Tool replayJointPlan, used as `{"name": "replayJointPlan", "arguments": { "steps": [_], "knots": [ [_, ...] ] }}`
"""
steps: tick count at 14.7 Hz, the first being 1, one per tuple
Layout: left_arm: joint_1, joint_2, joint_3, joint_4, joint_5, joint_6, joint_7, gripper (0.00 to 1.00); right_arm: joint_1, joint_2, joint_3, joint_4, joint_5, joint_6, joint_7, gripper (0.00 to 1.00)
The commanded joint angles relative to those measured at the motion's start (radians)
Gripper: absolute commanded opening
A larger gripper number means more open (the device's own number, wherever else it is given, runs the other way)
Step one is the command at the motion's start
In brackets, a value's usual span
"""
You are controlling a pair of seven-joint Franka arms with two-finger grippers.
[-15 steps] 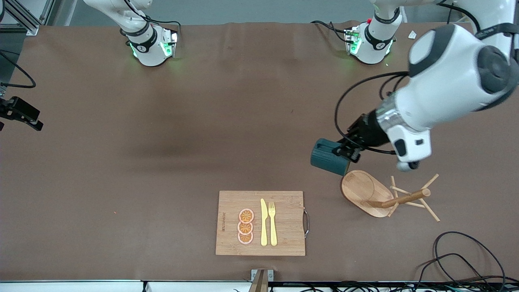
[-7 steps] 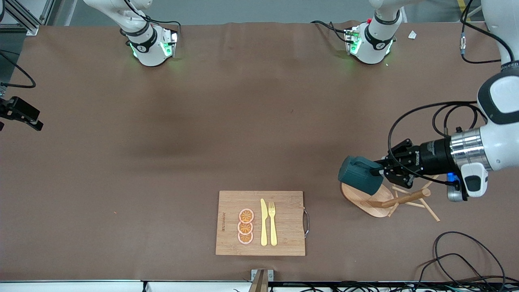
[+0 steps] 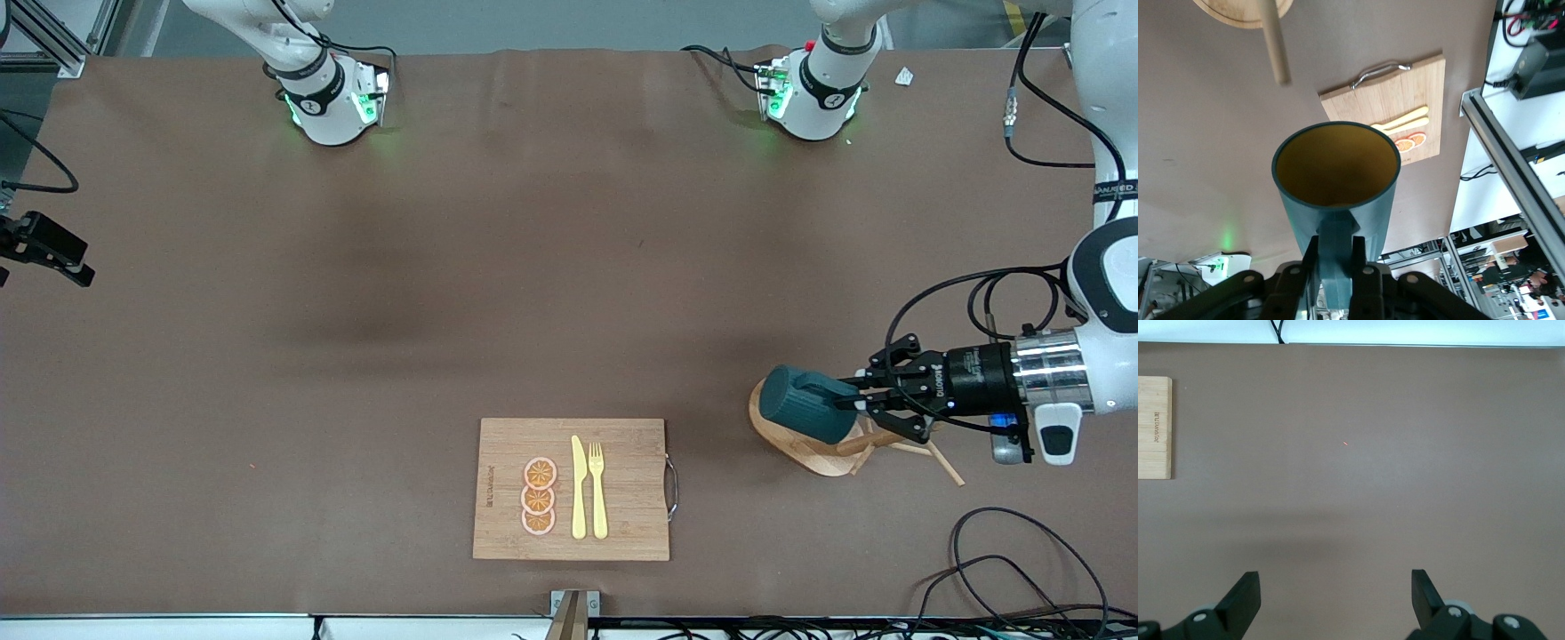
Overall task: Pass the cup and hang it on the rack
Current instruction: 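Lower the mug onto a rack peg with the left gripper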
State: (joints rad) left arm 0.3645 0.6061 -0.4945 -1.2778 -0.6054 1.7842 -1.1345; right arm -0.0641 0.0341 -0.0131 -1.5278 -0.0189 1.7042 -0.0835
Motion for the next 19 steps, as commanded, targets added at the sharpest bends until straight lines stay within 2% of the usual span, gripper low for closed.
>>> {"name": "replayJointPlan", "arguments": {
  "steps": [1,19],
  "knots": [
    [0.045,-0.005,-0.007,-0.028,-0.025,-0.011,0.001,0.00,-0.014,-0.020,0.010,-0.011,0.005,-0.008,-0.005,1.00],
    [0.146,0.058,-0.007,-0.040,-0.017,-0.066,0.048,0.00,-0.014,-0.020,0.010,-0.011,0.008,-0.008,-0.006,1.00]
  ]
}}
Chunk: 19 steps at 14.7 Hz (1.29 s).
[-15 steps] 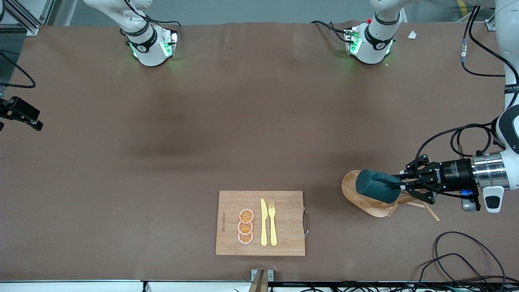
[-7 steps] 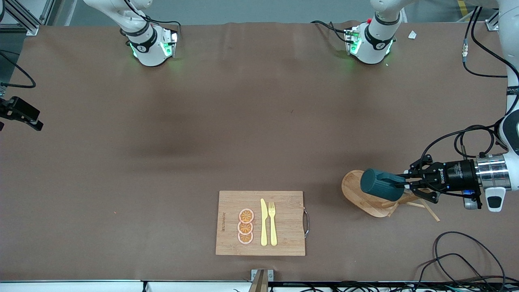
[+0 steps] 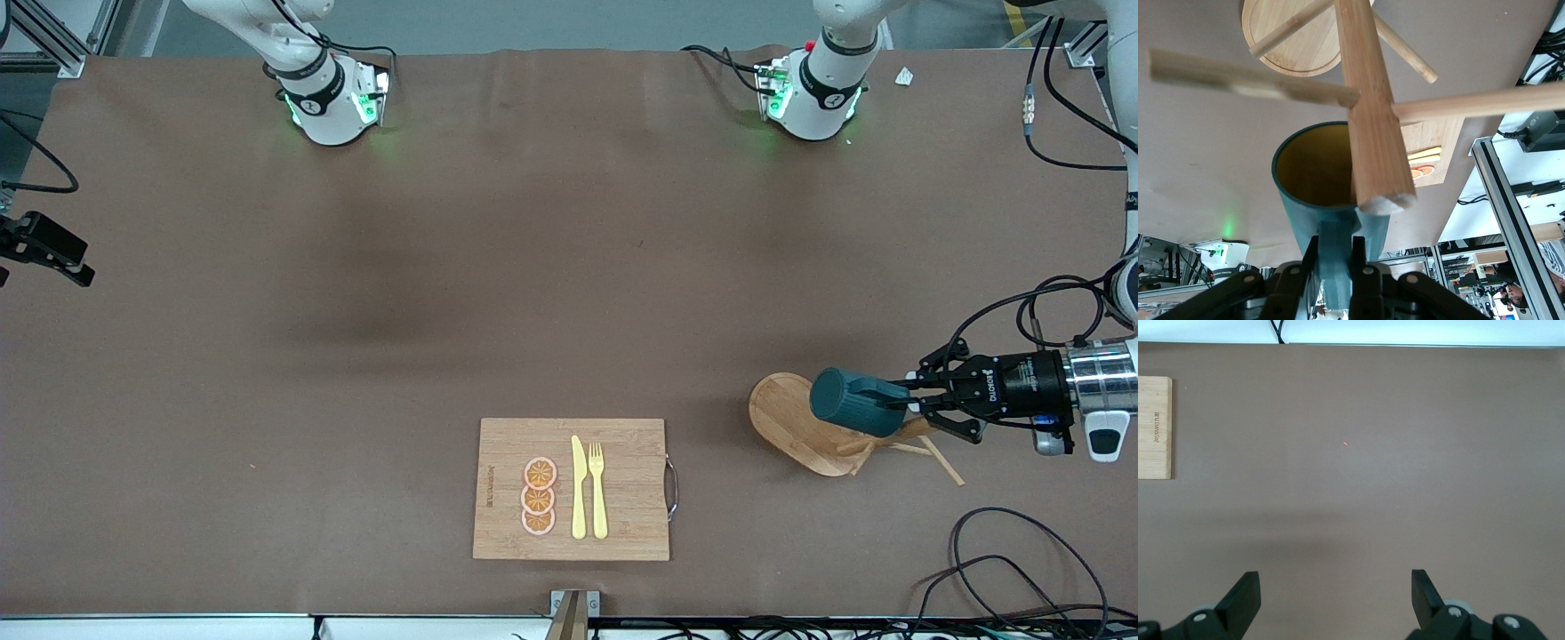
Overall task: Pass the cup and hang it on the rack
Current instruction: 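Lower the mug onto a rack peg with the left gripper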
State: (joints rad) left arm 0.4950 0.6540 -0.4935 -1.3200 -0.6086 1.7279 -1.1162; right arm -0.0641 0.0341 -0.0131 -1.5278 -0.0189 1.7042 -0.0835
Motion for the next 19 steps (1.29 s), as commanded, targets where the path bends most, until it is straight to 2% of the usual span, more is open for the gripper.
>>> {"name": "replayJointPlan", "arguments": {
  "steps": [1,15,17,19],
  "knots": [
    [0.023,0.015,-0.008,0.002,-0.016,-0.010,0.042,0.00,-0.014,-0.020,0.010,-0.011,0.008,-0.006,-0.007,1.00],
    [0.031,0.042,-0.008,0.004,-0.017,-0.008,0.055,0.04,-0.016,-0.020,0.010,-0.011,0.008,-0.006,-0.007,1.00],
    [0.031,0.044,-0.008,0.007,-0.017,-0.008,0.052,0.12,-0.016,-0.020,0.010,-0.011,0.008,-0.006,-0.007,1.00],
    [0.031,0.044,-0.008,0.008,-0.017,-0.008,0.045,0.38,-0.016,-0.020,0.010,-0.011,0.008,-0.006,-0.007,1.00]
  ]
}}
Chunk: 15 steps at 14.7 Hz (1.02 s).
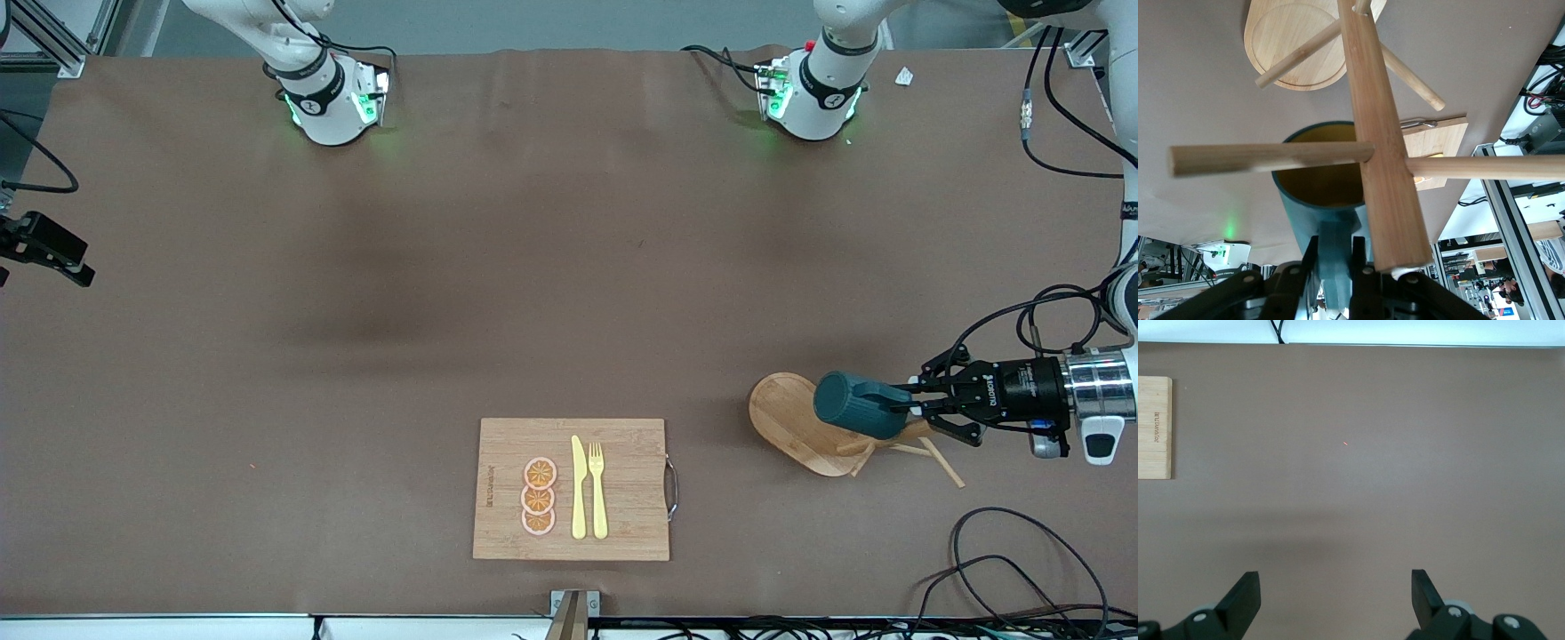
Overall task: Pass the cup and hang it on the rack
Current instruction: 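Lower the mug onto a rack peg with the left gripper, then open the left gripper and draw it back from the mug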
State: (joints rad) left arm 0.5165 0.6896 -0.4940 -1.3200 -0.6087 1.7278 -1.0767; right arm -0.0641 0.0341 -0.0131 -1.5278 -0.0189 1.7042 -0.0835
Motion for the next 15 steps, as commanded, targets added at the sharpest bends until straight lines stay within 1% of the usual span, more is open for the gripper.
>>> {"name": "replayJointPlan", "arguments": {
  "steps": [1,2,3,4,6,9,11,15],
  "knots": [
    [0.010,0.007,-0.008,0.010,-0.017,-0.008,-0.002,0.51,-0.016,-0.020,0.010,-0.011,0.008,-0.006,-0.007,1.00],
    [0.010,0.004,-0.008,0.010,-0.017,-0.008,-0.005,0.65,-0.016,-0.020,0.010,-0.011,0.010,-0.006,-0.007,1.00],
    [0.010,-0.001,-0.009,0.011,-0.017,-0.008,-0.002,0.84,-0.016,-0.020,0.010,-0.011,0.008,-0.006,-0.007,1.00],
    [0.010,-0.004,-0.014,0.013,-0.017,-0.008,-0.003,0.99,-0.016,-0.020,0.010,-0.011,0.010,-0.006,-0.007,1.00],
    [0.005,-0.024,-0.017,0.018,-0.016,-0.008,-0.005,1.00,-0.016,-0.020,0.010,-0.011,0.010,-0.006,-0.007,1.00],
    [-0.001,-0.085,-0.021,0.018,-0.006,-0.010,0.000,1.00,-0.017,-0.020,0.010,-0.011,0.010,-0.006,-0.007,1.00],
    [-0.004,-0.133,-0.050,0.018,0.021,-0.011,0.001,1.00,-0.016,-0.020,0.010,-0.011,0.010,-0.006,-0.007,1.00],
    [-0.003,-0.197,-0.164,0.018,0.220,-0.017,0.000,1.00,-0.017,-0.020,0.009,-0.011,0.011,-0.008,-0.007,1.00]
  ]
}}
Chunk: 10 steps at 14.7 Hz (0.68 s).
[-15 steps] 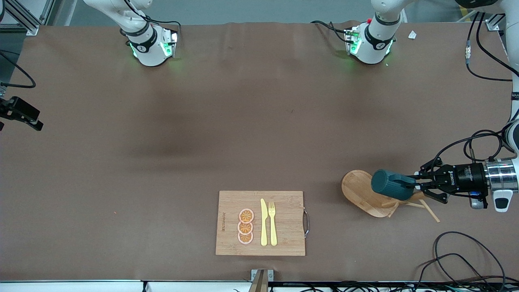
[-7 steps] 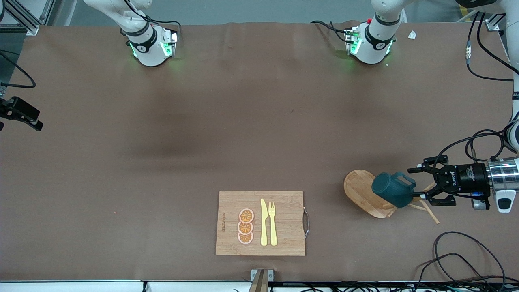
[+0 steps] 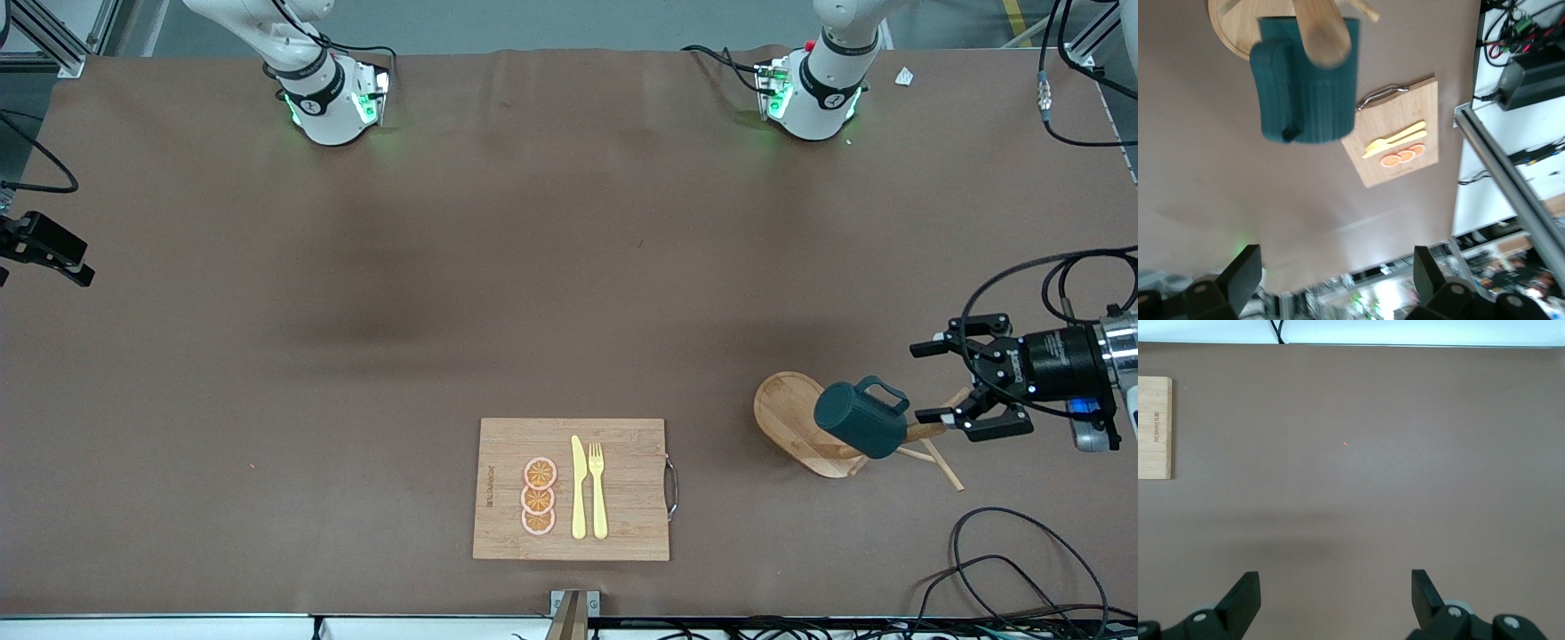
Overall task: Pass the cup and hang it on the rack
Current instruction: 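Open the left gripper and draw it back from the mug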
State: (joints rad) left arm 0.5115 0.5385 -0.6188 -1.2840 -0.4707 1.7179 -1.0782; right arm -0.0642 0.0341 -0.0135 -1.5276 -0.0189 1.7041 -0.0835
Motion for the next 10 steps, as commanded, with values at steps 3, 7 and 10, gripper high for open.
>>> {"name": "replayJointPlan", "arguments": {
  "steps": [3,7,10],
  "knots": [
    [0.005,-0.112,-0.151,-0.018,0.310,-0.044,0.012,1.00,-0.017,-0.020,0.009,-0.011,0.011,-0.008,-0.007,1.00],
    [0.013,-0.123,-0.324,-0.018,0.646,-0.158,0.101,1.00,-0.017,-0.020,0.009,-0.011,0.011,-0.008,-0.007,1.00],
    [0.021,-0.175,-0.340,-0.018,0.754,-0.195,0.284,1.00,-0.019,-0.020,0.009,-0.011,0.013,-0.008,-0.009,1.00]
  ]
}}
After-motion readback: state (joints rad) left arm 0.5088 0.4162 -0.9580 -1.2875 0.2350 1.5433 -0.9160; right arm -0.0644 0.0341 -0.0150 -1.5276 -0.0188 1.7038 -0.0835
